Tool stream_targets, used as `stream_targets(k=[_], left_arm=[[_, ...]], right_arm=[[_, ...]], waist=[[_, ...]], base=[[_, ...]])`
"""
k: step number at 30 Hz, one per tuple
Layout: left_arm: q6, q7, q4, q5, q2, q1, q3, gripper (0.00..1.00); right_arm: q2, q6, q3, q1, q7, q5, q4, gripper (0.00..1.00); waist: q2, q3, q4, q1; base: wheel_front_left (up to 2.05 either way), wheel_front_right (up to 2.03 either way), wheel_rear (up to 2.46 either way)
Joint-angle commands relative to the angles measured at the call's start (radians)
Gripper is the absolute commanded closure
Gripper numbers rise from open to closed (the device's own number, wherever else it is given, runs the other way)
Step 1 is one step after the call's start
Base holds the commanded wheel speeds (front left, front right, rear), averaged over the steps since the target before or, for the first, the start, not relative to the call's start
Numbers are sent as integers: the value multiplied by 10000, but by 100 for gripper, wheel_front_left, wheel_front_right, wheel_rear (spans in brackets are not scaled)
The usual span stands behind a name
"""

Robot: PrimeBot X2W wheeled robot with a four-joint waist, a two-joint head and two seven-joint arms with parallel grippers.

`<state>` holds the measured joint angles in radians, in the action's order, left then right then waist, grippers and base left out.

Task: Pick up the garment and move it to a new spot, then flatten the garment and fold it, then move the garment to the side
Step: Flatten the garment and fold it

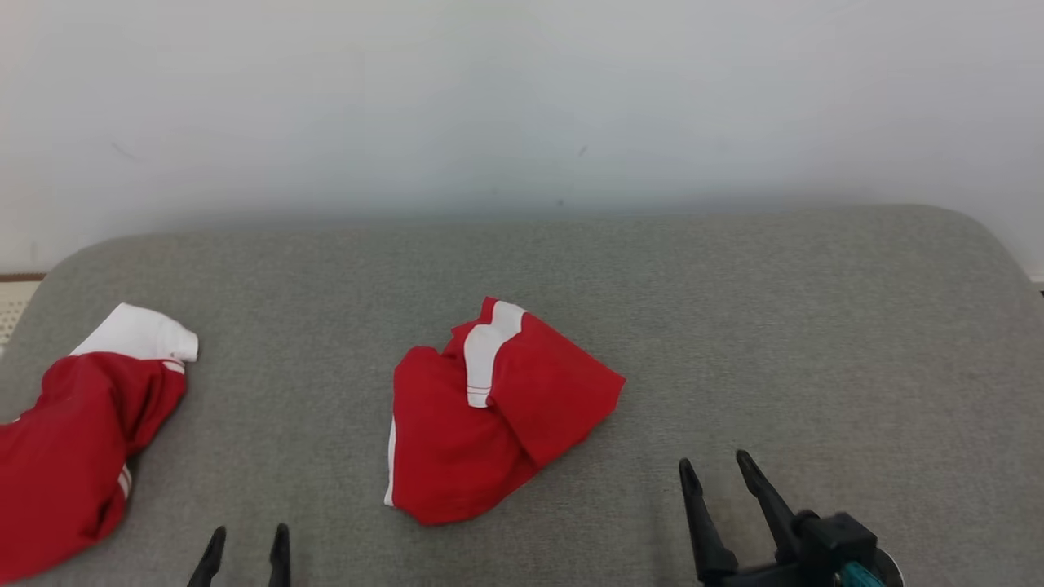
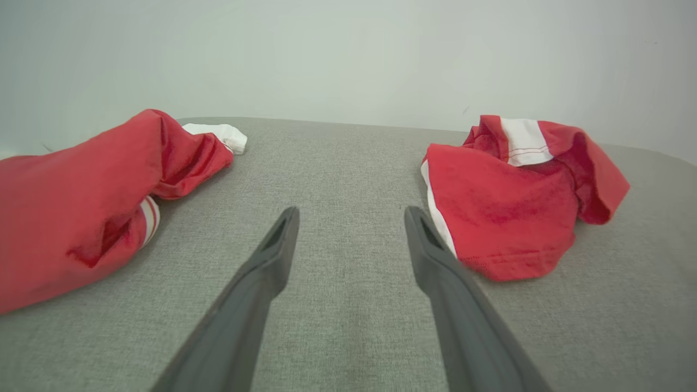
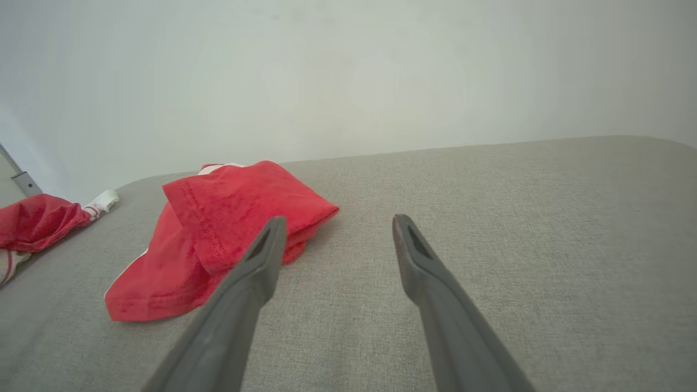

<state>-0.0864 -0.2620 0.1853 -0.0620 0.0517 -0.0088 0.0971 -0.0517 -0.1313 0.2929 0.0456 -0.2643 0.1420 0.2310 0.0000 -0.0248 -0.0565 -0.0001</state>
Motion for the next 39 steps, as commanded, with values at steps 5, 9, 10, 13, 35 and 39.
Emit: stream_targets(k=[5, 9, 10, 13, 35, 39], left_arm=[[-133, -43, -14, -43, -3, -337, -378, 0], [-232, -42, 99, 84, 0, -476, -694, 0], [-242, -43, 101, 42, -3, -532, -731, 0], [-264, -43, 180, -23, -5, -590, -964, 0], [-217, -43, 353, -464, -11, -920, -2178, 0], [-205, -43, 367, -430, -8, -832, -2117, 0]], right_arm=[[9, 10, 630, 745, 0, 225, 389, 0], [9, 10, 926, 1282, 0, 361, 822, 0], [9, 10, 1031, 1438, 0, 319, 934, 0], [3, 10, 1147, 1937, 0, 254, 1349, 0], [0, 10, -513, 4000, -2, -266, 3357, 100], [-6, 10, -1062, 3777, 1, -99, 2873, 100]], waist=[[0, 366, 774, 1], [0, 552, 1294, 1], [0, 606, 1418, 1], [0, 875, 1914, 1], [0, 1645, 3162, 1], [0, 1592, 2855, 1]], base=[[0, 0, 0], [0, 0, 0], [0, 0, 0], [0, 0, 0], [0, 0, 0], [0, 0, 0]])
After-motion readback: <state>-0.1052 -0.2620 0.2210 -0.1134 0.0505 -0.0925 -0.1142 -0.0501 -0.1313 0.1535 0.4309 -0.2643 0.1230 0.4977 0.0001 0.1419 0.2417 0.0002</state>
